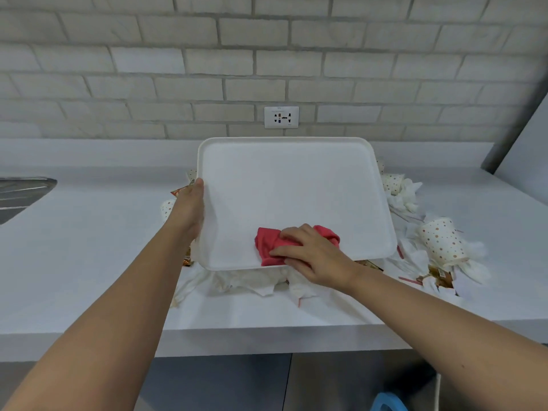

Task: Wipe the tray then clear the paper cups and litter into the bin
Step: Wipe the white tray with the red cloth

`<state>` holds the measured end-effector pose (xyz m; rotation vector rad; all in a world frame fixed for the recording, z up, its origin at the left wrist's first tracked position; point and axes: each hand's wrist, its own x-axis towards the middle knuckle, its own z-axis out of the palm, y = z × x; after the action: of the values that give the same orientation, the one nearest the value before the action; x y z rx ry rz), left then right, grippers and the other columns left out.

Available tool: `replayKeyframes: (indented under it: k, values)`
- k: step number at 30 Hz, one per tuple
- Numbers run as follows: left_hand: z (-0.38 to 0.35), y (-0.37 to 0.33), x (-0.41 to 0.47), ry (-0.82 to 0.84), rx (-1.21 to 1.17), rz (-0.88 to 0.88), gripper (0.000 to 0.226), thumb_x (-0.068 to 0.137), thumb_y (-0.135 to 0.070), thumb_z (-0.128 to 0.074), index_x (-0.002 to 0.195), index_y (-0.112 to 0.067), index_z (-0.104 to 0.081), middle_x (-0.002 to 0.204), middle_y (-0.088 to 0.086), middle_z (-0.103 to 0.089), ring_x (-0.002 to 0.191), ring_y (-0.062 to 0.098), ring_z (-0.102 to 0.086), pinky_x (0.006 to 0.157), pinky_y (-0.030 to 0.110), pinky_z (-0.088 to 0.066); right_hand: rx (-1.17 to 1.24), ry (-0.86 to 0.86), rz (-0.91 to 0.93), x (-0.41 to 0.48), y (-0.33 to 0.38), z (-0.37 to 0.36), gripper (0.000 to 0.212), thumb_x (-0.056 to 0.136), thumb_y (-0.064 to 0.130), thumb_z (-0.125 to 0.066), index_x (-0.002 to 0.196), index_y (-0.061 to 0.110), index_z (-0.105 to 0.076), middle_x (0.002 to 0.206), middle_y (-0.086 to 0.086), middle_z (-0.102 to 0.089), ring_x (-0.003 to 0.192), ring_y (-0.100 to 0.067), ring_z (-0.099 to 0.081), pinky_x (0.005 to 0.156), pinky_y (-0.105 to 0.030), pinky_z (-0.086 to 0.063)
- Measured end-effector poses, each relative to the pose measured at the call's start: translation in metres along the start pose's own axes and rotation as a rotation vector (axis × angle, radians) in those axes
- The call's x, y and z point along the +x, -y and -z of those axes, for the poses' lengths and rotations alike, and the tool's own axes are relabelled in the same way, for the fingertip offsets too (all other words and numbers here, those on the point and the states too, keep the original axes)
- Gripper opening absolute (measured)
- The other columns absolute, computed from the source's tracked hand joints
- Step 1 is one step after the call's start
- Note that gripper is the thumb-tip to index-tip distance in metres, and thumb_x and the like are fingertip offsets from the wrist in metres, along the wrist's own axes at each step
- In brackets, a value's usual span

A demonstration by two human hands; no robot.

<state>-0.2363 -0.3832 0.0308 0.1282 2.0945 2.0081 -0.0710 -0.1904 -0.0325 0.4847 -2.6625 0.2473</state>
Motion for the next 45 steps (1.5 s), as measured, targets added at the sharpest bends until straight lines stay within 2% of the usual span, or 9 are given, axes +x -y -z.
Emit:
replayKeyframes:
  k: [5, 8, 13, 17, 24, 28, 32, 38, 45]
  values:
    - [-0.017, -0.002, -0.007, -0.006, -0.083, -0.005, 0.043, 0.101, -0.035, -0.032, 0.126, -0.006, -0.050, 0.118, 0.007, -0.059, 0.106, 0.024, -0.056, 0.091, 0.035, -0.045, -0.088, -0.024, 0.093, 0.032, 0.026, -0.005, 0.034, 0.089, 0.025, -0.042, 0.114, 0.025, -0.065, 0.118, -0.007, -0.058, 0.085, -0.025, -0.054, 0.068, -0.036, -0.051]
    - [-0.028, 0.000, -0.010, 0.064, -0.214, 0.023, 0.036, 0.101, -0.032, -0.032, 0.116, -0.008, -0.054, 0.118, 0.012, -0.063, 0.102, 0.025, -0.061, 0.097, 0.041, -0.047, -0.141, -0.164, 0.065, 0.049, 0.036, -0.014, 0.032, 0.086, 0.022, -0.046, 0.110, 0.026, -0.066, 0.121, -0.004, -0.056, 0.086, -0.021, -0.049, 0.069, -0.033, -0.049]
    - [-0.033, -0.002, -0.011, 0.177, -0.376, 0.093, 0.047, 0.100, -0.043, -0.029, 0.102, -0.008, -0.062, 0.090, 0.010, -0.073, 0.078, 0.021, -0.071, 0.065, 0.033, -0.057, -0.315, -0.333, 0.022, 0.078, 0.033, -0.026, 0.039, 0.076, 0.012, -0.059, 0.113, 0.025, -0.063, 0.136, 0.001, -0.038, 0.098, -0.019, -0.042, 0.091, -0.038, -0.035]
    - [-0.037, -0.007, -0.012, 0.230, -0.376, -0.035, 0.049, 0.101, -0.039, -0.029, 0.085, -0.007, -0.063, 0.068, 0.004, -0.072, 0.061, 0.010, -0.070, 0.052, 0.018, -0.055, -0.442, -0.385, -0.092, 0.106, 0.029, -0.020, 0.043, 0.075, 0.018, -0.062, 0.117, 0.027, -0.062, 0.141, 0.002, -0.042, 0.106, -0.019, -0.040, 0.105, -0.050, -0.035]
    - [-0.028, -0.023, -0.009, 0.183, -0.322, -0.265, 0.045, 0.099, -0.045, -0.029, 0.101, -0.020, -0.066, 0.091, -0.004, -0.073, 0.085, 0.001, -0.069, 0.066, 0.011, -0.052, -0.463, -0.384, -0.133, 0.140, 0.028, -0.006, 0.042, 0.083, 0.025, -0.040, 0.121, 0.028, -0.060, 0.139, 0.000, -0.050, 0.127, -0.026, -0.036, 0.100, -0.051, -0.041]
    - [-0.024, -0.033, -0.014, 0.249, -0.306, -0.337, 0.046, 0.096, -0.046, -0.034, 0.116, -0.015, -0.063, 0.109, 0.004, -0.070, 0.103, 0.011, -0.066, 0.086, 0.021, -0.053, -0.403, -0.453, -0.140, 0.161, 0.029, 0.006, 0.045, 0.083, 0.022, -0.044, 0.125, 0.022, -0.058, 0.137, -0.003, -0.051, 0.108, -0.023, -0.043, 0.079, -0.035, -0.047]
    - [-0.018, -0.047, -0.015, 0.296, -0.269, -0.392, 0.045, 0.093, -0.043, -0.040, 0.120, -0.013, -0.060, 0.116, 0.009, -0.067, 0.111, 0.021, -0.063, 0.099, 0.036, -0.046, -0.371, -0.549, -0.122, 0.174, 0.025, 0.020, 0.041, 0.083, 0.020, -0.042, 0.122, 0.018, -0.053, 0.133, -0.007, -0.055, 0.088, -0.022, -0.040, 0.066, -0.032, -0.047]
    - [-0.015, -0.056, -0.011, 0.309, -0.195, -0.487, 0.039, 0.087, -0.048, -0.041, 0.115, -0.028, -0.060, 0.113, 0.001, -0.069, 0.111, 0.016, -0.062, 0.096, 0.033, -0.048, -0.338, -0.609, -0.112, 0.193, 0.020, 0.039, 0.042, 0.082, 0.021, -0.043, 0.122, 0.013, -0.054, 0.132, -0.010, -0.054, 0.071, -0.027, -0.050, 0.062, -0.032, -0.050]
    - [-0.018, -0.067, -0.013, 0.278, -0.156, -0.534, 0.034, 0.097, -0.037, -0.039, 0.118, -0.018, -0.059, 0.110, 0.008, -0.069, 0.105, 0.022, -0.064, 0.091, 0.041, -0.052, -0.319, -0.572, -0.220, 0.219, 0.019, 0.073, 0.052, 0.081, 0.022, -0.033, 0.127, 0.011, -0.055, 0.130, -0.010, -0.054, 0.068, -0.022, -0.036, 0.058, -0.031, -0.044]
